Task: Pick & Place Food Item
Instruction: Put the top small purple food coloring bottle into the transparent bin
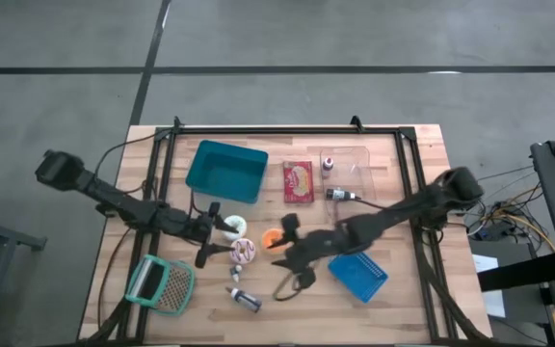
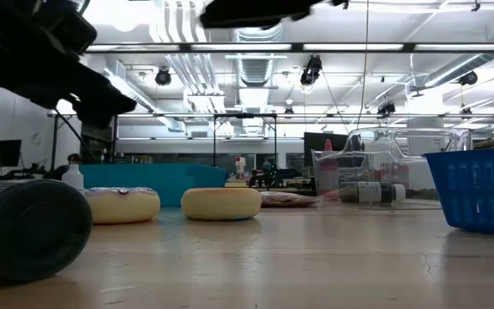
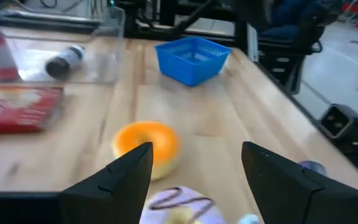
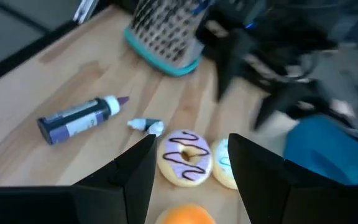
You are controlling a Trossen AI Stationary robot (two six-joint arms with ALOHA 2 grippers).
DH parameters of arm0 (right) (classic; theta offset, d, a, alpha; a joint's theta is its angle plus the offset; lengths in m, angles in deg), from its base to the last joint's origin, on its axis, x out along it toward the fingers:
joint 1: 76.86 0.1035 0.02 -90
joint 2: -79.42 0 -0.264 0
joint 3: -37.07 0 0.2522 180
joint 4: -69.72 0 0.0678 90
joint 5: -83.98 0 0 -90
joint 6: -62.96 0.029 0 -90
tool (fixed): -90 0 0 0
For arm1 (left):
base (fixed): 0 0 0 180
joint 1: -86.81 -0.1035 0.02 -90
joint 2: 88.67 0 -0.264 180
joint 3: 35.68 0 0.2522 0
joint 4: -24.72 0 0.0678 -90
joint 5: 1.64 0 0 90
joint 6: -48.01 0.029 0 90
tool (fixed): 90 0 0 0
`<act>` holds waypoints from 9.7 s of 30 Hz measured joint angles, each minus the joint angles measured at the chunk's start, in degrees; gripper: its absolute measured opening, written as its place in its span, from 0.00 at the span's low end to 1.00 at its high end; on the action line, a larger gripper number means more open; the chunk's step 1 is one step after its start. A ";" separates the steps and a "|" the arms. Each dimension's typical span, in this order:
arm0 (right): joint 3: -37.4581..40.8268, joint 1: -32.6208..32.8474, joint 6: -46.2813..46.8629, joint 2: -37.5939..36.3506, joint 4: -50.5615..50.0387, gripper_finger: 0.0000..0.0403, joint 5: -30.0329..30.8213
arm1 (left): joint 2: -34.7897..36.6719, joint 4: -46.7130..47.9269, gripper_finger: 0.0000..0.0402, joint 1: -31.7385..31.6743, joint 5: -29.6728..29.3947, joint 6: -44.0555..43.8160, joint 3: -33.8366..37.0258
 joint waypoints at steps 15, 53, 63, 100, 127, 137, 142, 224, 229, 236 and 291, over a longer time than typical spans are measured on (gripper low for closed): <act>14.99 7.06 2.19 -3.53 15.87 0.48 11.79 | -7.35 2.37 0.63 11.02 -6.95 -12.98 -2.34; 55.50 17.94 6.11 -52.86 29.91 0.48 12.00 | -25.65 -2.62 0.63 16.78 -12.15 -16.14 -8.17; 56.47 17.92 6.22 -53.96 29.93 0.48 13.96 | -25.72 -2.40 0.63 17.24 -15.00 -18.43 -7.75; 52.45 17.87 5.62 -51.88 25.53 0.48 19.42 | -25.74 2.80 0.49 17.57 -17.57 -18.77 -8.72; 52.47 17.89 5.60 -51.90 25.49 0.48 20.89 | -25.74 3.58 0.11 17.55 -15.06 -13.60 -10.29; 52.50 17.87 5.43 -51.90 25.27 0.48 20.86 | -25.74 4.22 0.38 17.53 -14.25 -14.02 -10.27; 52.50 17.87 5.43 -51.90 25.27 0.48 20.86 | -25.74 4.20 0.53 17.51 -14.32 -13.97 -10.27; 53.09 14.17 8.72 -48.71 25.22 0.48 22.88 | -23.77 7.69 0.15 6.07 -13.93 10.55 -17.19; 53.11 9.83 11.27 -44.09 25.55 0.48 21.43 | -23.53 11.27 0.15 -2.29 -7.73 17.69 -21.17; 50.50 4.48 10.79 -38.15 25.65 0.48 17.56 | -23.64 14.11 0.15 -12.47 -0.97 28.69 -29.23; 47.21 8.15 2.56 -56.26 7.43 0.48 31.38 | -71.31 24.98 0.15 -33.51 32.67 35.41 -83.08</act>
